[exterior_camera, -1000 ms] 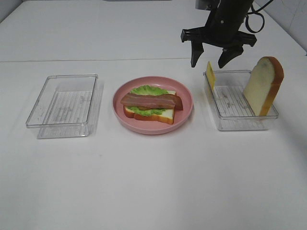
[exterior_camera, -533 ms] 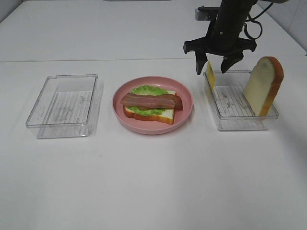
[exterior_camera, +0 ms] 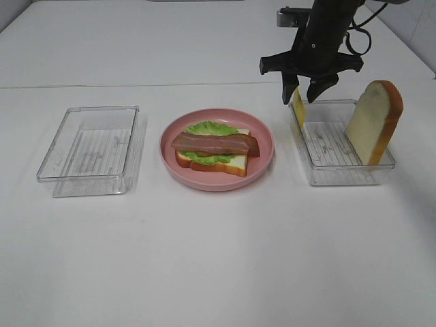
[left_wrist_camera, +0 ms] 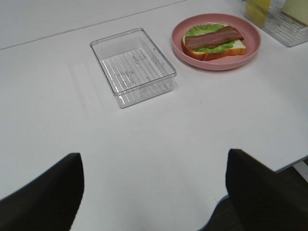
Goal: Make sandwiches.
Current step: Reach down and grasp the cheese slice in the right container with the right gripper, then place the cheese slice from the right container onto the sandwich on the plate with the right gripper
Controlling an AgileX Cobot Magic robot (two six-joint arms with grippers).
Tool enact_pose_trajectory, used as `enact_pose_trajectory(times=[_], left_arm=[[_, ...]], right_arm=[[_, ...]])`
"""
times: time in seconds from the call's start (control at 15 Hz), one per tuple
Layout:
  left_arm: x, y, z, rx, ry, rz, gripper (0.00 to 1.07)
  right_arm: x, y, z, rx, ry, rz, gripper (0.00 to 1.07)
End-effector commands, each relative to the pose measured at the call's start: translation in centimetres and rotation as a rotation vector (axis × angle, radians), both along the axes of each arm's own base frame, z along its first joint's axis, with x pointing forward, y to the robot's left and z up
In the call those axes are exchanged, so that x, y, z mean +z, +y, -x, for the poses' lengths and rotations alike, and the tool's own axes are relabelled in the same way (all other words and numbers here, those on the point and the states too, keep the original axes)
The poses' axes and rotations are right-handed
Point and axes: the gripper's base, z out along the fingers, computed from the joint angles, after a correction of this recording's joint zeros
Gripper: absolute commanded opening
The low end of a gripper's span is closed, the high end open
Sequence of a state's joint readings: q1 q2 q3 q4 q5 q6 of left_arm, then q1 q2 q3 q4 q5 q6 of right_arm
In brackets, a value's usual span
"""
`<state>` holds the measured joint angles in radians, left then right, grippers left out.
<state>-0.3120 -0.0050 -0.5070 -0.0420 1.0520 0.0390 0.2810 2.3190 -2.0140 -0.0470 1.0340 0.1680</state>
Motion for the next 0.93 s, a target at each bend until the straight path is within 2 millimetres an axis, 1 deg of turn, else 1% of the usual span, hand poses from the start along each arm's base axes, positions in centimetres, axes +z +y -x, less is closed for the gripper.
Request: enact_pose_trajectory(times=[0.07, 0.13, 0.2, 0.27, 0.33, 0.4, 0.53, 0.73, 0.93], left_arm=[[0.0, 0.1, 0.2, -0.004, -0.029, 0.01, 0.77], [0.0, 0.1, 0.2, -0.004, -0.029, 0.01, 0.77], [0.0, 0.1, 0.2, -0.004, -0.029, 0.01, 0.77], [0.0, 0.1, 0.2, -0.004, -0.029, 0.01, 0.77], [0.0, 0.1, 0.2, -0.004, -0.029, 0.01, 0.77], [0.0, 0.1, 0.2, -0.004, -0.029, 0.01, 0.77], [0.0, 0.1, 0.2, -0.004, -0.029, 0.01, 0.77], [0.0, 0.1, 0.2, -0.004, -0.029, 0.01, 0.77], [0.0, 0.1, 0.2, -0.004, -0.029, 0.01, 0.77]], right_arm=[[-0.6, -0.2, 0.1, 0.014, 0.038, 0.008, 0.46], [-1.1, -0.2, 0.2, 0.013, 0.063, 0.015, 0.46], [-1.3, -0.2, 0.2, 0.013, 0.068, 0.016, 0.46], [-1.6, -0.2, 0.1, 0.013, 0.075, 0.018, 0.39], [-1.4, -0.2, 0.1, 0.013, 0.068, 0.016, 0.19], [-1.2, -0.2, 0.1, 0.013, 0.061, 0.014, 0.11], [-1.0, -0.2, 0.2, 0.013, 0.062, 0.014, 0.0], [-0.6, -0.2, 0.2, 0.014, 0.053, 0.013, 0.0], [1.3, -0.3, 0.4, 0.015, 0.014, 0.007, 0.0]])
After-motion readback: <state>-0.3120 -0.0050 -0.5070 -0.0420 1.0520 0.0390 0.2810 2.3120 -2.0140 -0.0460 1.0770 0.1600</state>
